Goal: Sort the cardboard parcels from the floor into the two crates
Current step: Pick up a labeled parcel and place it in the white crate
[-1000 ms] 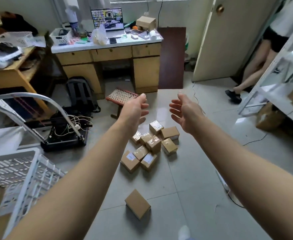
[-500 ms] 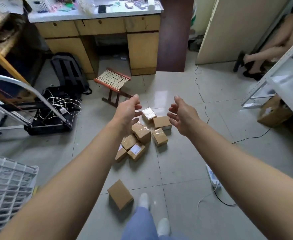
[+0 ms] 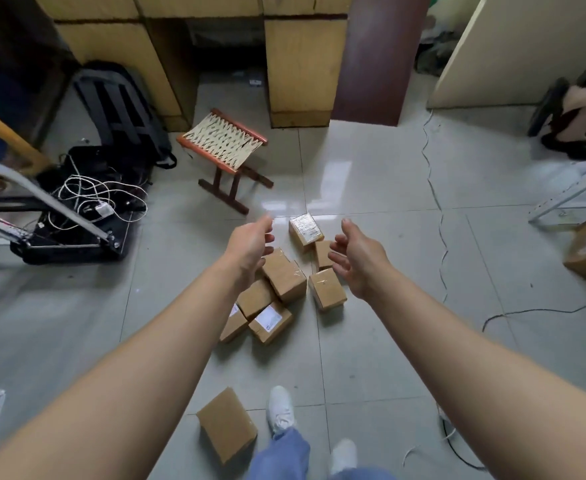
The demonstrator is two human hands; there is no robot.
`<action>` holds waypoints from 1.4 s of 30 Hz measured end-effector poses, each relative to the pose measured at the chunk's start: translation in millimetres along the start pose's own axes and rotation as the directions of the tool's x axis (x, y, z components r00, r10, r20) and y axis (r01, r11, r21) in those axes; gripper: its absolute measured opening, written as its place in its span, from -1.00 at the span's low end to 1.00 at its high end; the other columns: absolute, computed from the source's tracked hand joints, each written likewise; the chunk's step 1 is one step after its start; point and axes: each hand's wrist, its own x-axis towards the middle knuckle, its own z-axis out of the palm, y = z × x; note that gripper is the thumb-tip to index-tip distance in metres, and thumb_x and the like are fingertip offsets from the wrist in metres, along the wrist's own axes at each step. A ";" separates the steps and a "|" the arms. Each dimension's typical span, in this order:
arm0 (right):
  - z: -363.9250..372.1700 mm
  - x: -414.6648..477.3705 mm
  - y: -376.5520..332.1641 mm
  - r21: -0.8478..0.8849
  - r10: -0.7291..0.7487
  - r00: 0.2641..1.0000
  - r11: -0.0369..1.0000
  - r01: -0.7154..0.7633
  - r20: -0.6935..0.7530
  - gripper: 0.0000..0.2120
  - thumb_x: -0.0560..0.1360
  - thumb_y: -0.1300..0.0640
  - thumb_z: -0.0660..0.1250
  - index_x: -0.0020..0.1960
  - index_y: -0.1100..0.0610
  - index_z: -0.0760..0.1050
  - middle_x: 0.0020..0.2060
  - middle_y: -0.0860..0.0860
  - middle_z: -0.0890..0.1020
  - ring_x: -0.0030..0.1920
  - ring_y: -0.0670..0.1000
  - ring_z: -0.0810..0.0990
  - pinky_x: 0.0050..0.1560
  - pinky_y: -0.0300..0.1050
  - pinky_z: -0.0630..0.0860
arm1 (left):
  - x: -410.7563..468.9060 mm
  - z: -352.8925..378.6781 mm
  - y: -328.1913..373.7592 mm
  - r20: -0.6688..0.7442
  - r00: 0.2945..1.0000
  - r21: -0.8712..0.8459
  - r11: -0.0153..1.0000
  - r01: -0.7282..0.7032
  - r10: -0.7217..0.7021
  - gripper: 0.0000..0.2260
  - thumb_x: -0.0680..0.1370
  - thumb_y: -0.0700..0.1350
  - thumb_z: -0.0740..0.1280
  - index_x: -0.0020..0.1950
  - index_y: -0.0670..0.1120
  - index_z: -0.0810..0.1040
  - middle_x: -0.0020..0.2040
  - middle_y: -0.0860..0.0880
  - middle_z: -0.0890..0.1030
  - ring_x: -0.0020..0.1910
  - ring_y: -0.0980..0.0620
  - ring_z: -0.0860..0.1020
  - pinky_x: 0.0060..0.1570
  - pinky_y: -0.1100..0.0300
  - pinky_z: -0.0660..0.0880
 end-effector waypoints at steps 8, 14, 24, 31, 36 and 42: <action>26.7 171.7 35.9 -0.161 0.053 0.998 0.986 -0.047 0.031 -0.56 0.57 -0.14 0.20 0.20 0.22 0.45 0.21 0.13 0.54 0.15 0.08 0.54 0.28 -0.01 0.44 | 166.5 19.4 -70.2 -0.100 0.994 0.070 0.996 0.047 -0.040 -0.78 0.59 0.01 0.20 0.06 -0.12 0.49 -0.06 -0.07 0.46 -0.13 -0.03 0.41 -0.12 0.15 0.34; 39.6 296.5 122.3 -0.275 0.169 0.986 0.947 -0.164 -0.008 -0.59 0.53 -0.20 0.21 0.00 0.17 0.48 -0.05 0.19 0.58 0.15 0.18 0.56 0.30 0.14 0.43 | 277.9 31.3 -171.0 -0.154 0.983 0.107 0.987 0.119 -0.101 -0.80 0.62 -0.02 0.18 -0.17 -0.05 0.46 -0.05 -0.06 0.48 -0.04 -0.02 0.41 -0.16 0.15 0.32; 33.1 429.5 227.9 -0.298 0.259 0.966 0.921 -0.252 -0.016 -0.71 0.57 -0.13 0.18 -0.01 0.11 0.38 -0.17 0.03 0.46 -0.07 0.03 0.47 0.14 -0.05 0.49 | 402.9 51.9 -289.2 -0.182 0.974 0.186 0.968 0.170 -0.136 -0.61 0.64 -0.01 0.16 0.42 -0.16 0.37 0.35 -0.07 0.44 0.27 -0.02 0.40 0.25 0.14 0.31; 30.8 462.2 249.4 -0.248 0.238 0.970 0.938 -0.242 -0.047 -0.76 0.58 -0.06 0.16 0.04 0.13 0.40 -0.34 0.00 0.36 -0.38 -0.02 0.32 0.08 -0.11 0.48 | 435.9 59.1 -317.7 -0.180 0.971 0.217 0.956 0.198 -0.160 -0.63 0.65 -0.02 0.15 0.41 -0.14 0.38 0.35 -0.07 0.42 0.23 -0.01 0.38 0.23 0.12 0.33; 25.8 464.1 259.4 -0.244 0.235 0.971 0.939 -0.240 -0.053 -0.64 0.60 -0.06 0.16 0.29 0.13 0.36 -0.01 0.03 0.41 0.12 0.07 0.50 0.28 0.03 0.45 | 439.8 58.6 -326.9 -0.161 0.976 0.276 0.942 0.189 -0.149 -0.65 0.64 -0.01 0.14 0.38 -0.11 0.42 0.17 -0.08 0.48 0.02 -0.04 0.46 -0.15 0.17 0.40; 10.6 461.4 274.6 -0.226 0.274 0.961 0.935 -0.275 -0.035 -0.59 0.59 -0.12 0.17 0.38 0.00 0.28 0.07 0.01 0.48 0.04 0.06 0.50 0.07 0.01 0.47 | 420.2 73.2 -340.2 -0.125 0.950 0.355 0.881 0.312 -0.286 -0.82 0.62 -0.04 0.18 -0.14 -0.05 0.47 0.00 -0.11 0.50 0.03 -0.11 0.50 -0.02 0.07 0.51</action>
